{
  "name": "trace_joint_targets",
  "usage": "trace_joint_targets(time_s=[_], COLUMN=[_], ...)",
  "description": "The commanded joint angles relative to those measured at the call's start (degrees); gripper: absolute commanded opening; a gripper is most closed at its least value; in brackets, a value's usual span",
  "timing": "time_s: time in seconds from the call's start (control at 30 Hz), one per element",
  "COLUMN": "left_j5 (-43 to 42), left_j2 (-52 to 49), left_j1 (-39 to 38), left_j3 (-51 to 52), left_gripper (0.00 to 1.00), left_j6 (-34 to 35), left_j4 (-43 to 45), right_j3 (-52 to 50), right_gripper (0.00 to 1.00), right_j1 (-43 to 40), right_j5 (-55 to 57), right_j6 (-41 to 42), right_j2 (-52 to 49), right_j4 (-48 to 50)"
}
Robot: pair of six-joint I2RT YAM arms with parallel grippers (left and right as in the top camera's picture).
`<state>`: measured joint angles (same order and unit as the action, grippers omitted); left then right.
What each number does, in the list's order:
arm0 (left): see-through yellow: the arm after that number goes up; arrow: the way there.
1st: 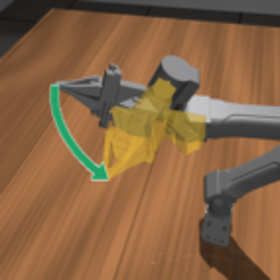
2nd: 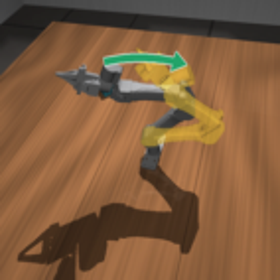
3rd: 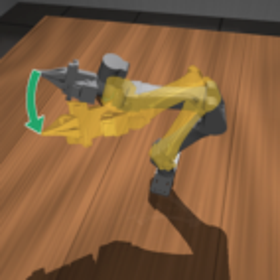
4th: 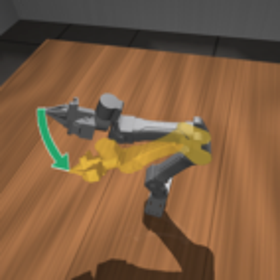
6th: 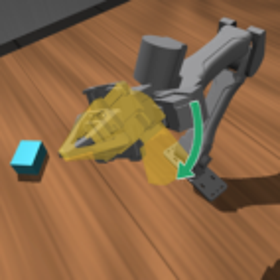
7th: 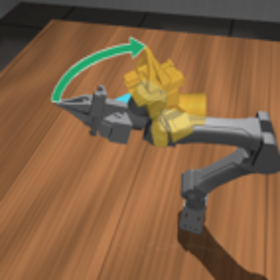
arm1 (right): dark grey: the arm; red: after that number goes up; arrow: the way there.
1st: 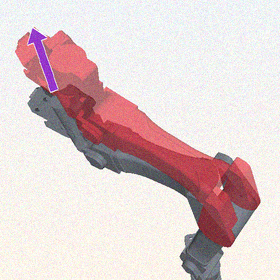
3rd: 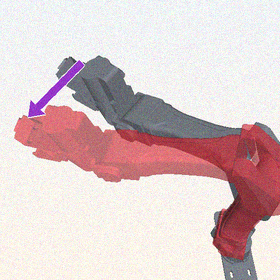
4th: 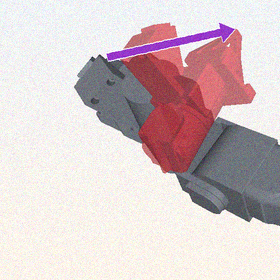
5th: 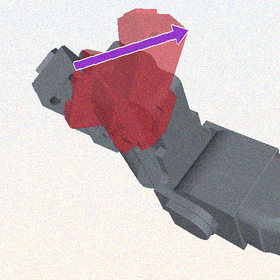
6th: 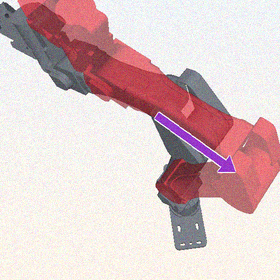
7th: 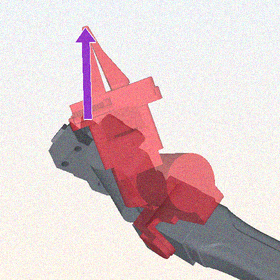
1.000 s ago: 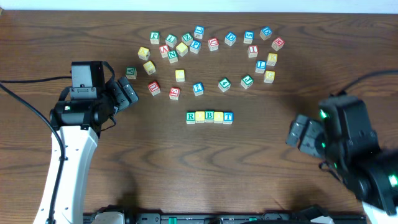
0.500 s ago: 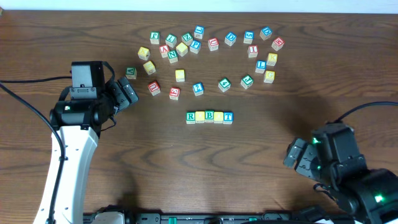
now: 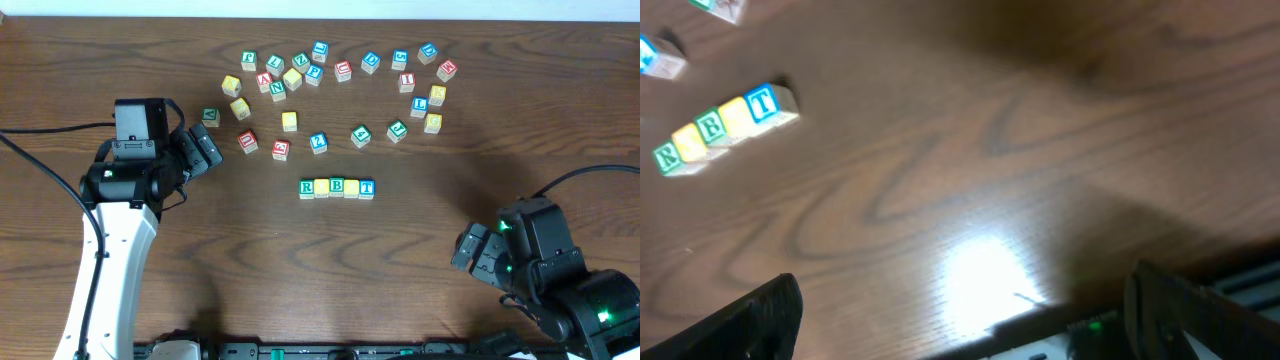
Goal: Spell out ROBOT
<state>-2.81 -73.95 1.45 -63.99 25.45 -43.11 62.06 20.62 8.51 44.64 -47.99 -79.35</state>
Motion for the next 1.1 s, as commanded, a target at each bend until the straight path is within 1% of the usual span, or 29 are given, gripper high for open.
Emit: trace_joint_targets(time_s=[0.0, 0.13, 0.23, 0.43, 0.6, 0.7, 0.87, 1.07], left_j5=[0.7, 0.7, 0.7, 0.7, 0.7, 0.7, 0.7, 0.7], left_j2=[-0.3, -0.3, -0.3, -0.3, -0.3, -0.3, -0.3, -0.3], left_j1=[0.2, 0.2, 0.2, 0.2, 0.2, 0.2, 0.2, 0.2], left_j3=[-1.1, -1.1, -1.1, -1.1, -1.1, -1.1, -1.1, -1.1], left_gripper=[0.98, 0.98, 0.98, 0.98, 0.98, 0.98, 0.98, 0.98], left_j6=[-0.2, -0.2, -0.2, -0.2, -0.2, -0.2, -0.2, -0.2], left_j4=[-0.2, -0.2, -0.2, -0.2, -0.2, -0.2, -0.2, -0.2], right_j3=[-1.1, -5.4, -11.5, -25.0, -34.0, -38.2, -44.7, -52.4], right_gripper=[0.99, 0.99, 0.99, 0.99, 0.99, 0.99, 0.99, 0.99], right_j1=[0.3, -3.8, -8.1, -16.1, -21.2, -22.8, -23.1, -22.8], right_j5=[0.1, -2.0, -5.4, -9.2, -13.8, -16.0, -16.0, -16.2], right_j6=[-1.3, -10.3, -16.2, -20.9, -25.7, -28.6, -31.3, -31.6], right_j2=[0.0, 2.2, 6.1, 17.7, 27.4, 31.4, 38.0, 43.8], right_j4=[2.7, 10.8, 18.4, 32.9, 42.8, 47.3, 54.1, 64.5])
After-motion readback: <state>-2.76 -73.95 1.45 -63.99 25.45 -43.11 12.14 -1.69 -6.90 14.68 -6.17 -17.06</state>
